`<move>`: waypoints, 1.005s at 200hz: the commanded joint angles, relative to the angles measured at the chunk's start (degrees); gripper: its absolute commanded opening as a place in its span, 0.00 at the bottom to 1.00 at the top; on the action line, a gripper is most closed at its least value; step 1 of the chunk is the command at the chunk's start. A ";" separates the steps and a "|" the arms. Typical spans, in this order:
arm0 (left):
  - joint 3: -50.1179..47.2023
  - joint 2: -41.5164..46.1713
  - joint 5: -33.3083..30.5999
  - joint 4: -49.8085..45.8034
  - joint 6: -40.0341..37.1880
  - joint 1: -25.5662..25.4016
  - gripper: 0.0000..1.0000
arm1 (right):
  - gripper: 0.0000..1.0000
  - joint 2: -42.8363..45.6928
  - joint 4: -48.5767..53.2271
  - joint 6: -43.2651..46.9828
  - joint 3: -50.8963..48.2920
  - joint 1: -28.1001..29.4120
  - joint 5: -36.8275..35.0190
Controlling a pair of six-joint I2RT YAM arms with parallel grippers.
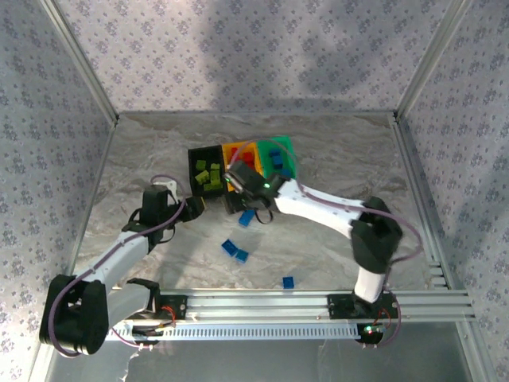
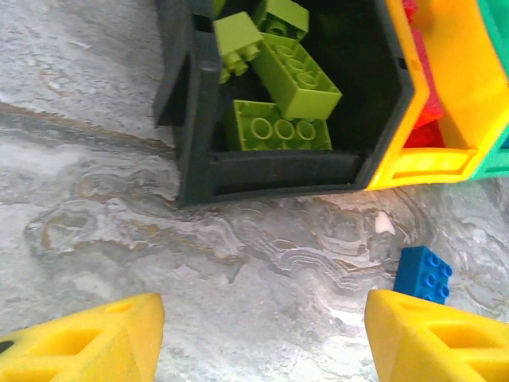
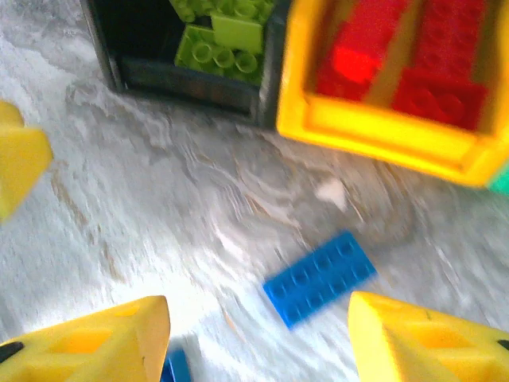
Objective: Sort the legos into containers by color
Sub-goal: Pick up the lego from the bottom-center of the table.
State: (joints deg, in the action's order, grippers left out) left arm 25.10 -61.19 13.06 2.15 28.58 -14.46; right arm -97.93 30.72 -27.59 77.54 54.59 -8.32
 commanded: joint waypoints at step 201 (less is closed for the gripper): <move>3.28 -4.57 -0.77 1.19 -3.09 -5.58 0.68 | 0.63 12.32 16.82 -45.56 -29.98 26.77 -5.08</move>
State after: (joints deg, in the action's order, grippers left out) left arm 26.74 -66.74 12.40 3.44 26.41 -19.90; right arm -83.26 48.18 -70.35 46.65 81.43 -12.67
